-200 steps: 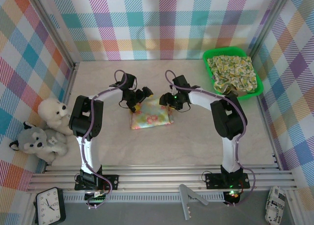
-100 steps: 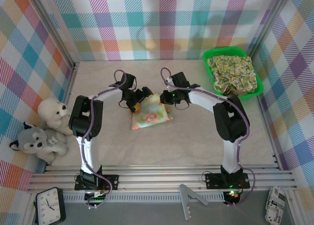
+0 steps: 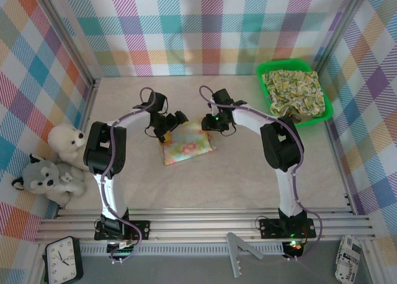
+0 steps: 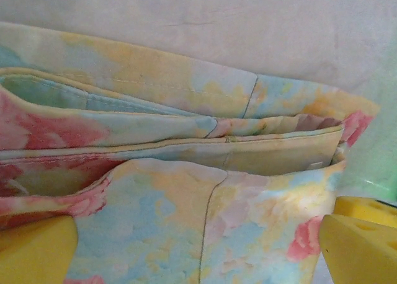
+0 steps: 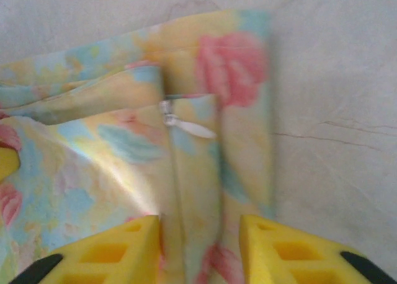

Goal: Fold and stack the skirts

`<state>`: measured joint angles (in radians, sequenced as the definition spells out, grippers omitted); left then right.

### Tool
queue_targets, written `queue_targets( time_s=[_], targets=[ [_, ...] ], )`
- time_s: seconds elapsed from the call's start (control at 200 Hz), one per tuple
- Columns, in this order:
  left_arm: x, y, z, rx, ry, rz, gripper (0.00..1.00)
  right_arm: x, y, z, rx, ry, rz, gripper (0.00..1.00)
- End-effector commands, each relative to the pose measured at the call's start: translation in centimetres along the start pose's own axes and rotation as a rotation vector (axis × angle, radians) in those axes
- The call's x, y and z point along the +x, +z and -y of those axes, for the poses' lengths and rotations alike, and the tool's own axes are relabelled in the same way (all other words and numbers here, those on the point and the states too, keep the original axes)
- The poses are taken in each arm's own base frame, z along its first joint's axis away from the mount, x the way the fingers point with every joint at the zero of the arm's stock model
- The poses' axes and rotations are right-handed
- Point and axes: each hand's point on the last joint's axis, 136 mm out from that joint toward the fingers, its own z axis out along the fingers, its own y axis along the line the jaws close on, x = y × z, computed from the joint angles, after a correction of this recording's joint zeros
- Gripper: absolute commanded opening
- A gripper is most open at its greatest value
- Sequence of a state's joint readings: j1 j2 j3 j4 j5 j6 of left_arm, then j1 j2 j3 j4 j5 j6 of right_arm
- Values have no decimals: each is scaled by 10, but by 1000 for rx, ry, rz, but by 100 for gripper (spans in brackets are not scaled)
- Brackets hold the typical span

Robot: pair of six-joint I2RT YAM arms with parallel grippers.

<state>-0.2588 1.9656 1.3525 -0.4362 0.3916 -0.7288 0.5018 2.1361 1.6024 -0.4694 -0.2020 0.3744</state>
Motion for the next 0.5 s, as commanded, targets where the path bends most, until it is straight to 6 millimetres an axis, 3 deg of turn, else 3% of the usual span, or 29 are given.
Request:
queue_targets(
  time_s=[0.0,0.13,0.225,0.345,0.495],
  targets=[
    [9,-24,-4,-29,23,-38,100,8,-29,1,33,7,-30,43],
    [21,-38,15,42,15,-59,100,18,-51,-14,-30,39,-23,38],
    [35,-48,24,86,-9,-66,100,36,-56,-42,-169,70,-57,18],
    [58,-57,30,138,-55,-64,100,53,-49,-66,-261,93,-89,4],
    [81,-52,20,175,-128,-49,100,59,-24,-65,-266,168,-101,0]
  ],
)
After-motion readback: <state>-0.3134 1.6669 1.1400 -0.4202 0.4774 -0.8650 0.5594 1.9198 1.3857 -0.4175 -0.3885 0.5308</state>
